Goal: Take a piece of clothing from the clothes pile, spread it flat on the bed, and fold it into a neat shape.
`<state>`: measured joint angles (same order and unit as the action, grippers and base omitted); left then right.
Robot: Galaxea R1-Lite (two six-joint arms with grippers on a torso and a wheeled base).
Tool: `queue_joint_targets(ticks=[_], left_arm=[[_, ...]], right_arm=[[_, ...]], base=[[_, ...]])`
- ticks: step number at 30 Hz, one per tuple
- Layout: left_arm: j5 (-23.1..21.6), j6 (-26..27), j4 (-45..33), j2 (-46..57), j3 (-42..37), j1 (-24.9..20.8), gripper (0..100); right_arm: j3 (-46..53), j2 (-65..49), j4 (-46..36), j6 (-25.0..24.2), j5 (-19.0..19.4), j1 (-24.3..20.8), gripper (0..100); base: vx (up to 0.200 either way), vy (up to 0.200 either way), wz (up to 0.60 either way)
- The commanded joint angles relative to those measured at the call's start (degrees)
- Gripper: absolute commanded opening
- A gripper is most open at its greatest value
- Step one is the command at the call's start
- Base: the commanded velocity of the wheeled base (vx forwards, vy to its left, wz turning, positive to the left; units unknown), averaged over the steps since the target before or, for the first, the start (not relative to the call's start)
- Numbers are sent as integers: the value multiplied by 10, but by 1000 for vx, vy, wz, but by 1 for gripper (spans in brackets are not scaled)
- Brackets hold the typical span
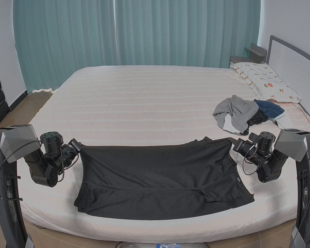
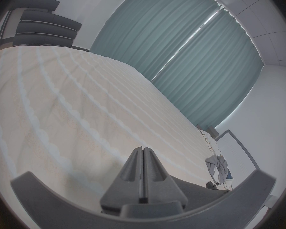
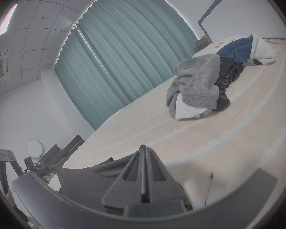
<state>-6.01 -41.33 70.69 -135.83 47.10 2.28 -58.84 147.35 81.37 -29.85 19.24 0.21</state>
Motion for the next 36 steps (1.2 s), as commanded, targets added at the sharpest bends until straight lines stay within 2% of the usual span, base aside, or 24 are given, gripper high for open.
queue_joint_targets(ticks=[1, 8, 14, 23, 25, 28, 36], left_arm=[[-1, 1, 37, 0, -39, 1, 0], [-1, 6, 72, -2, -87, 4, 0], [-29, 48, 80, 3, -144, 8, 0], [-30, 99, 134, -3, -225, 8, 0], [-30, 115, 145, -3, -244, 9, 0], [-30, 132, 146, -7, -262, 8, 0], [-30, 159, 150, -15, -285, 7, 0]], right_arm=[[54, -32, 5, 1, 17, 4, 0], [106, -51, 19, 11, 23, 11, 0], [194, -61, 48, 62, 66, 27, 0], [277, -61, 71, 103, 91, 37, 0], [306, -53, 84, 132, 104, 39, 0], [308, -36, 85, 155, 106, 41, 0], [311, -27, 84, 157, 108, 51, 0]], base=[[0, 0, 0], [0, 0, 0], [0, 0, 0], [0, 0, 0], [0, 0, 0], [0, 0, 0], [0, 0, 0]])
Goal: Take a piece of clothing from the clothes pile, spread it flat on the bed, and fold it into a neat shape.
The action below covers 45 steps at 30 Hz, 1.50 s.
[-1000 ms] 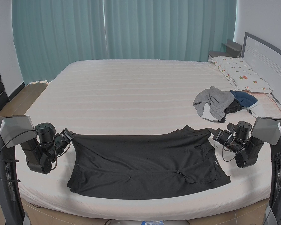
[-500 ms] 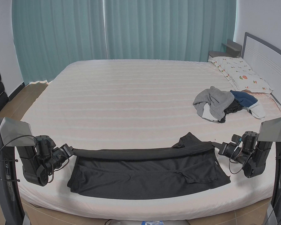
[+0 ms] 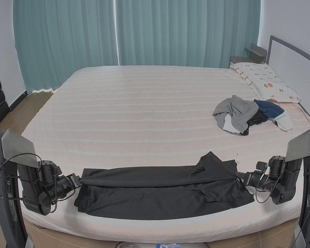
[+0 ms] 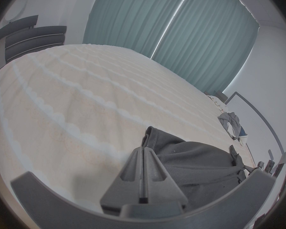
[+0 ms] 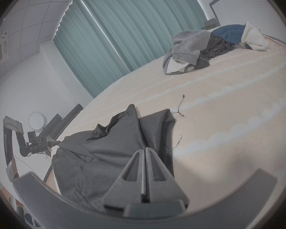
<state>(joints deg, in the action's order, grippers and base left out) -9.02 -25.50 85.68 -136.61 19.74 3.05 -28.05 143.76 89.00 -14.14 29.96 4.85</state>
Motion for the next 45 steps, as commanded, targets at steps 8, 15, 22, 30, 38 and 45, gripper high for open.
queue_joint_targets(ticks=[8, 15, 22, 30, 38, 45], left_arm=[[1, 7, 2, -3, -22, -1, 0], [7, -3, 19, -2, -8, -1, 0], [6, -17, 22, 0, -16, -1, 0], [1, -9, 23, -4, -37, -2, 0], [1, -2, 23, -10, -37, -5, 100], [1, -2, 25, -9, -37, -9, 100]], right_arm=[[2, 10, 8, -2, 3, 13, 0], [-5, -22, 9, -35, 3, 13, 0], [4, -17, 9, -49, 2, 15, 0], [21, 8, 8, 6, 2, 24, 0], [19, 22, 8, 29, 2, 24, 100], [14, 5, 9, 14, 4, 24, 100]], base=[[0, 0, 0], [0, 0, 0], [0, 0, 0], [0, 0, 0], [0, 0, 0], [0, 0, 0]])
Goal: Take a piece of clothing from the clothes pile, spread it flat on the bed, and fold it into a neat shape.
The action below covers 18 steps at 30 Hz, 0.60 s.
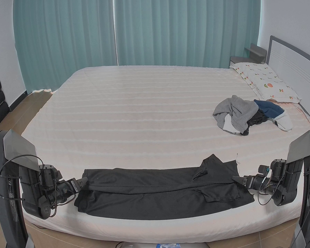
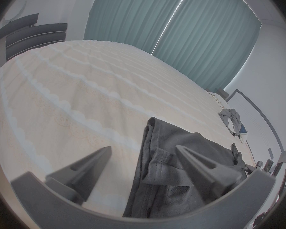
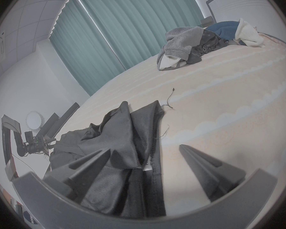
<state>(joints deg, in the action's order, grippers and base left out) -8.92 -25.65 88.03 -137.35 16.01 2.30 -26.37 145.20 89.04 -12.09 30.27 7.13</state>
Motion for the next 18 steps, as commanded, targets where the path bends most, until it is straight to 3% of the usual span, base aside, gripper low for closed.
queue_joint_targets(ticks=[1, 4, 6, 11, 15, 18], left_arm=[[0, -1, 1, -1, 1, -1, 100], [0, -4, 2, 2, 7, -1, 100], [0, -12, 2, 17, 23, 5, 100], [2, -111, -12, 43, 87, -3, 100], [2, -131, -118, 43, 164, -9, 100], [1, -133, -169, 41, 205, -9, 100]], right_arm=[[-3, -11, 9, -7, 1, 1, 100], [-6, -35, 9, -40, 1, 3, 100], [-17, -56, 9, -95, -1, 3, 100], [-53, -60, 7, -188, -14, -14, 100], [-79, -49, 5, -252, -23, -26, 100], [-87, -38, 4, -270, -22, -27, 100]], base=[[0, 0, 0], [0, 0, 0], [0, 0, 0], [0, 0, 0], [0, 0, 0], [0, 0, 0]])
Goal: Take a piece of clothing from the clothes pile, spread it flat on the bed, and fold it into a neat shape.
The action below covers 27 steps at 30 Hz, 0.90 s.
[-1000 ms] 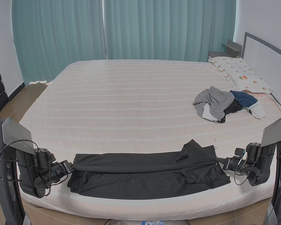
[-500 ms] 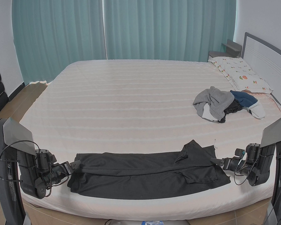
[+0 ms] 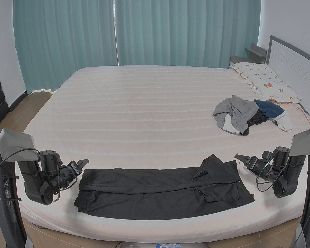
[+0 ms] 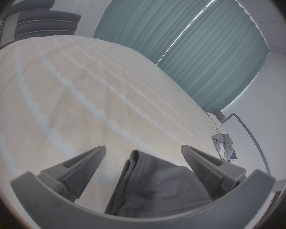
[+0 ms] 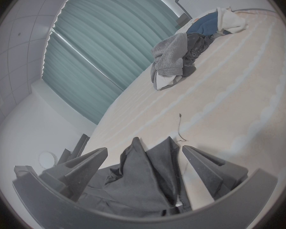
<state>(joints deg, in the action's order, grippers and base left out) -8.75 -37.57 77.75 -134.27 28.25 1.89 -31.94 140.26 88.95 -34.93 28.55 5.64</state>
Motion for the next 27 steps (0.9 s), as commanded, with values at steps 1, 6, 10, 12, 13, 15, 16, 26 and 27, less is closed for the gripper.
queue_joint_targets(ticks=[1, 6, 10, 12, 13, 15, 16, 26, 27], left_arm=[[-1, -15, -93, 9, 102, -5, 100], [-4, -15, -194, -1, 158, -21, 100], [-8, -15, -198, -10, 161, -22, 100], [-9, -14, -198, -9, 154, -28, 100], [-9, -13, -197, -13, 155, -29, 100], [-9, -11, -198, -15, 155, -29, 100], [-8, -7, -198, -21, 155, -30, 100], [31, -15, -172, -42, 154, -30, 0], [33, -19, -170, -42, 154, -30, 0]], right_arm=[[-34, 15, 5, -47, -5, -12, 100], [-53, 41, -1, -58, -3, -9, 100], [-61, 49, -9, -59, 0, -7, 100], [-66, 51, -11, -59, 0, -7, 100], [-66, 52, -11, -59, 1, -9, 100], [-66, 53, -11, -59, 0, -11, 100], [-67, 55, -11, -61, 0, -11, 100], [-84, 55, -11, -66, -9, -15, 100], [-84, 56, -11, -66, -10, -15, 100]], base=[[0, 0, 0], [0, 0, 0], [0, 0, 0], [0, 0, 0], [0, 0, 0], [0, 0, 0], [0, 0, 0], [0, 0, 0], [0, 0, 0]])
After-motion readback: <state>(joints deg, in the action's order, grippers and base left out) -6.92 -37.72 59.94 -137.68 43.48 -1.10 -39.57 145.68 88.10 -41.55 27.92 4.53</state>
